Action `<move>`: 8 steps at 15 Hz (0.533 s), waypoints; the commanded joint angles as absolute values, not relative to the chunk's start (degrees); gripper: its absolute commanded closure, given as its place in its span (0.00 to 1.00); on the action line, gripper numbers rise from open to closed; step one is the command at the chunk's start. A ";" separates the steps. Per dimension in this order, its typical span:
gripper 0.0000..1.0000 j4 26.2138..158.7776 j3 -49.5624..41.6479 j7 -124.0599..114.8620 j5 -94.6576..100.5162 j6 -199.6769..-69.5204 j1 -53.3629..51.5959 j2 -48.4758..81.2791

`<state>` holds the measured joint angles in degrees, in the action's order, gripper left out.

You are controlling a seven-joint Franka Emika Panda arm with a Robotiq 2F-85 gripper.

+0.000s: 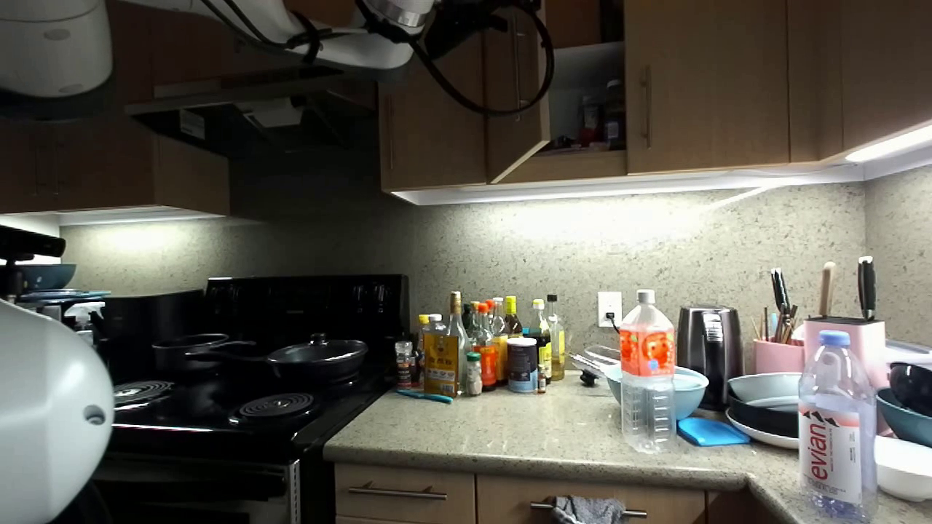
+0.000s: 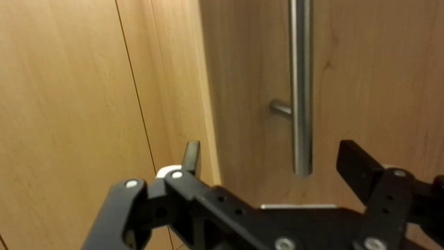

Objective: Close the cupboard door

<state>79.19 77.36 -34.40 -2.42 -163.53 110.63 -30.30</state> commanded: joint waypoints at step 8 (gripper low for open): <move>0.00 78.96 73.09 -40.67 -5.16 -165.07 115.56 -39.13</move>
<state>79.14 75.02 -36.62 -3.38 -163.75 112.07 -33.99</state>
